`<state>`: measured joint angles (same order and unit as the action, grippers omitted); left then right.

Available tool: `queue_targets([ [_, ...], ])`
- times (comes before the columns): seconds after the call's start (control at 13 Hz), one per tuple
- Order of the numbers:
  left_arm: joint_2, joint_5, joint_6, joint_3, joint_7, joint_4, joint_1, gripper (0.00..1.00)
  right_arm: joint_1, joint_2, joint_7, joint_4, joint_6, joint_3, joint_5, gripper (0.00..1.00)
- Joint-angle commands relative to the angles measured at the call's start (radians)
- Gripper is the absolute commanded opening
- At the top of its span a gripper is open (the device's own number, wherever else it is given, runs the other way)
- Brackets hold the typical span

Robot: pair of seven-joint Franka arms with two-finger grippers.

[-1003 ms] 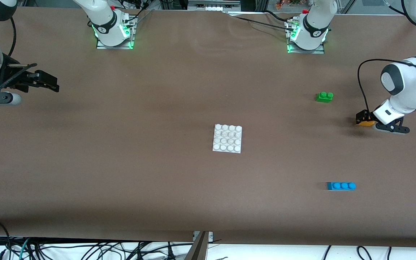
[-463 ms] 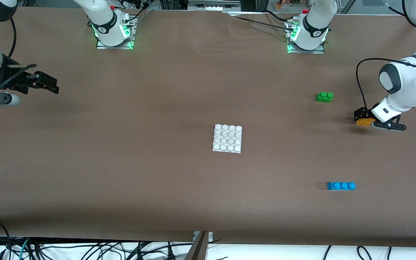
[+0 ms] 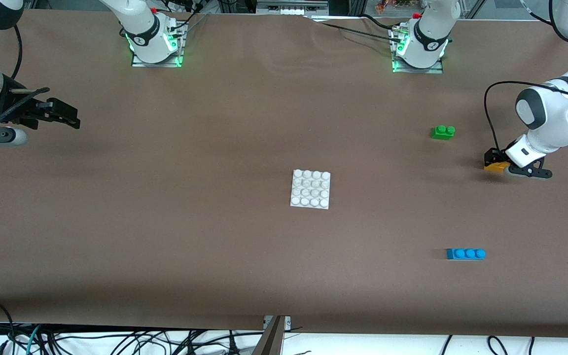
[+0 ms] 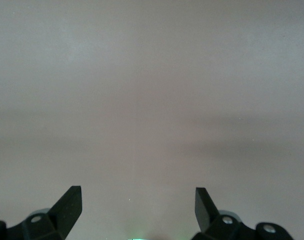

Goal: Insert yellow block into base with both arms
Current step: 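Lift and carry the yellow block over the white base plate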

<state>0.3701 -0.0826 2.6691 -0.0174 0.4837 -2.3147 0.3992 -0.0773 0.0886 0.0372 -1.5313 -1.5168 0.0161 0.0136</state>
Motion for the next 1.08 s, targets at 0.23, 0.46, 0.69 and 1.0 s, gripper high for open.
queue_targets([
  [0.23, -0.104, 0.0, -0.053, 0.053, 0.018, 0.005, 0.012, 0.12, 0.011, 0.011, -0.011, 0.023, 0.003, -0.005, -0.012, 1.0],
  [0.46, -0.224, 0.0, -0.202, 0.155, -0.013, 0.03, 0.012, 0.12, 0.01, 0.011, -0.013, 0.023, -0.003, 0.007, -0.011, 1.0],
  [0.69, -0.231, 0.001, -0.436, 0.296, -0.141, 0.183, 0.012, 0.06, 0.007, 0.011, -0.011, 0.023, -0.008, 0.007, -0.009, 1.0],
  [1.0, -0.215, 0.001, -0.678, 0.471, -0.391, 0.345, -0.003, 0.07, 0.008, 0.011, -0.011, 0.023, -0.008, 0.007, -0.006, 1.0],
])
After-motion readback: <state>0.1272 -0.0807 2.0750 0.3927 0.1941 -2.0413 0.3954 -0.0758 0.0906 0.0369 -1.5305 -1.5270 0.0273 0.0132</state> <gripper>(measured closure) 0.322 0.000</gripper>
